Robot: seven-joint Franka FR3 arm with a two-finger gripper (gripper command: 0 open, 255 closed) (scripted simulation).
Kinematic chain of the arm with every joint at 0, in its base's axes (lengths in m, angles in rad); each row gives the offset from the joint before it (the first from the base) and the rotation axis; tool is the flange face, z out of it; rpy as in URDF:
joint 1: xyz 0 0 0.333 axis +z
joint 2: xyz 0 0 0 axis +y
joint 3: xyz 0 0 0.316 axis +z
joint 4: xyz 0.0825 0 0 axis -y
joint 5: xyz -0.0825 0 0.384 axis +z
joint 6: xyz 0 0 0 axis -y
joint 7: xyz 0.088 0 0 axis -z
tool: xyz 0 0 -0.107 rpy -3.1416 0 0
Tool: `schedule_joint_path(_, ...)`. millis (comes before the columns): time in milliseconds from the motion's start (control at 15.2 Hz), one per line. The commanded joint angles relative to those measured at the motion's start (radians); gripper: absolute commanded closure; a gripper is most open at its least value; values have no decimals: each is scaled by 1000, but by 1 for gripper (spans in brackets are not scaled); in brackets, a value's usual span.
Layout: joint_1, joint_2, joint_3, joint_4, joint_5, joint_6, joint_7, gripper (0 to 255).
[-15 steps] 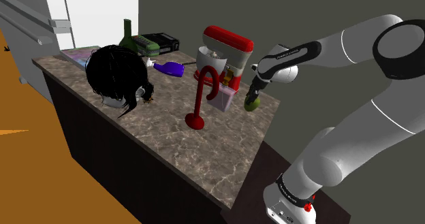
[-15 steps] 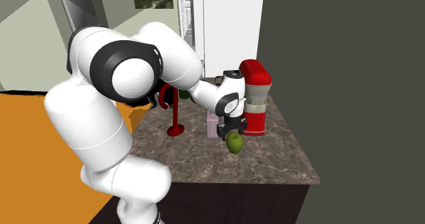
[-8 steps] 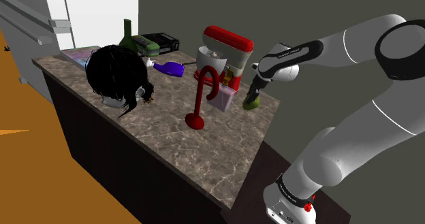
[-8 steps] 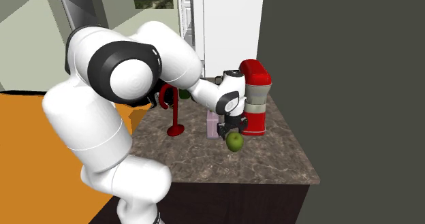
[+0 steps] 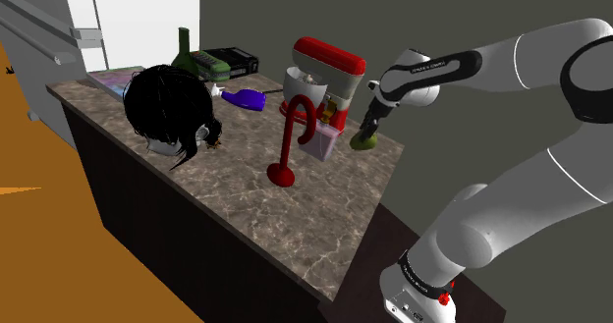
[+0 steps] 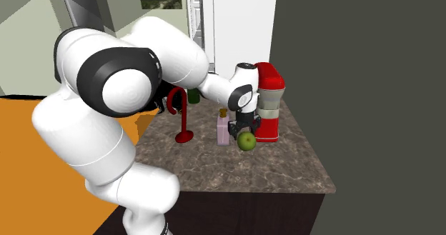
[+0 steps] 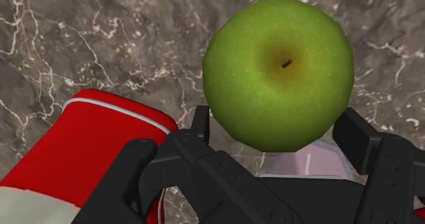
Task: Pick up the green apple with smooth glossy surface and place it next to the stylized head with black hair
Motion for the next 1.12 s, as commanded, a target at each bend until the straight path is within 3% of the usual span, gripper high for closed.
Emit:
schedule_joint_path(0, -3, -19, 8, 14, -9, -31, 10, 255)
schedule_joint_path(1056, -14, -110, 52, 159, -33, -263, 47, 255)
